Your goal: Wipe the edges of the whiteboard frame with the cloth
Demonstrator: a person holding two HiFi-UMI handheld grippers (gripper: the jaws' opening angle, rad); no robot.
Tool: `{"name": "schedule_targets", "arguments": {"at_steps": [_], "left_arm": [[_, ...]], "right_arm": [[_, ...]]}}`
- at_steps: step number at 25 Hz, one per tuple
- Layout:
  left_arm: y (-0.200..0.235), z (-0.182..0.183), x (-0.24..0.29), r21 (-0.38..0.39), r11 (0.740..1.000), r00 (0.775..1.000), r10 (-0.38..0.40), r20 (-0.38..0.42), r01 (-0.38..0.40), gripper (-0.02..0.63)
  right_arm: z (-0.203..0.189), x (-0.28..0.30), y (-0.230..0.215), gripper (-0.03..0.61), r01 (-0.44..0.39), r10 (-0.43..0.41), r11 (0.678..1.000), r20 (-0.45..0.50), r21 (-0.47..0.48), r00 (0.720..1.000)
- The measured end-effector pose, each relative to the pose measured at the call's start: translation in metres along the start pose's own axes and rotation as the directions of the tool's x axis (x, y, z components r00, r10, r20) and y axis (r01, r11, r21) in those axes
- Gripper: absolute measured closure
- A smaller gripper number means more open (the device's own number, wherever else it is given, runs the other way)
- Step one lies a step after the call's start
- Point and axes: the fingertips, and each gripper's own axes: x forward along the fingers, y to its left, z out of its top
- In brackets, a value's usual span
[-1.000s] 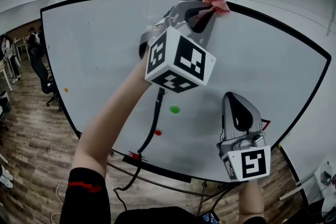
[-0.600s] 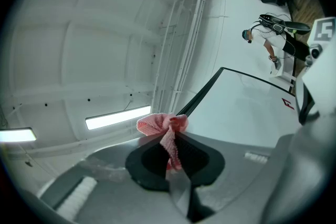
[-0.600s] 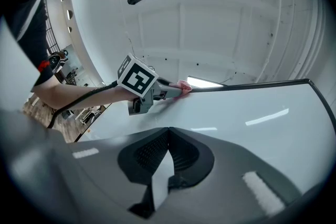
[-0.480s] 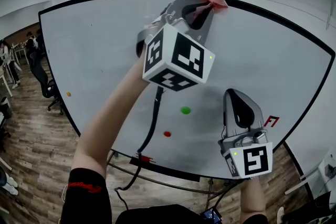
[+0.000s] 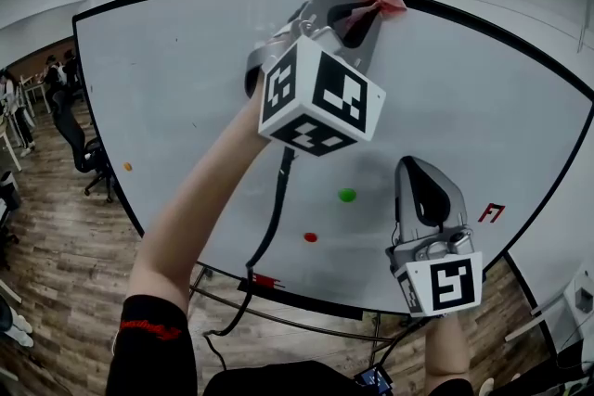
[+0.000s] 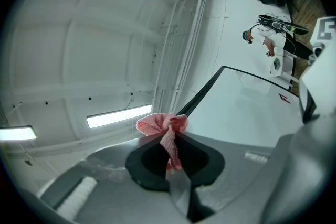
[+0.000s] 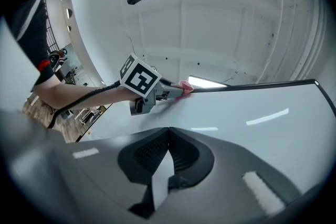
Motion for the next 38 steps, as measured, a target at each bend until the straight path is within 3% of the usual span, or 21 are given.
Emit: {"name": "schedule_targets", "arguments": {"at_steps": [15, 30, 38], "left_arm": [[0.002, -0.007, -0.001, -0.028, 0.999, 1.0, 0.022, -0.015, -0.023, 0.592], [0.001, -0.007, 0.001, 0.031, 0.999, 0.997, 0.044, -0.057, -0.043, 0.592], [0.014, -0.013, -0.005, 0.05, 0.999, 0.999, 0.02, -0.05, -0.017, 0.592]], "right_arm": [[-0.008, 0.0, 0.004, 0.577, -0.042, 0.042, 0.999, -0.013, 0.021, 0.999], [-0.005, 0.022, 0.008, 0.577, -0.174, 0.167, 0.982, 0.084, 0.078, 0.982], [-0.004, 0.039, 0.029, 0.577, -0.159, 0.154, 0.986, 0.086, 0.056, 0.984]]}}
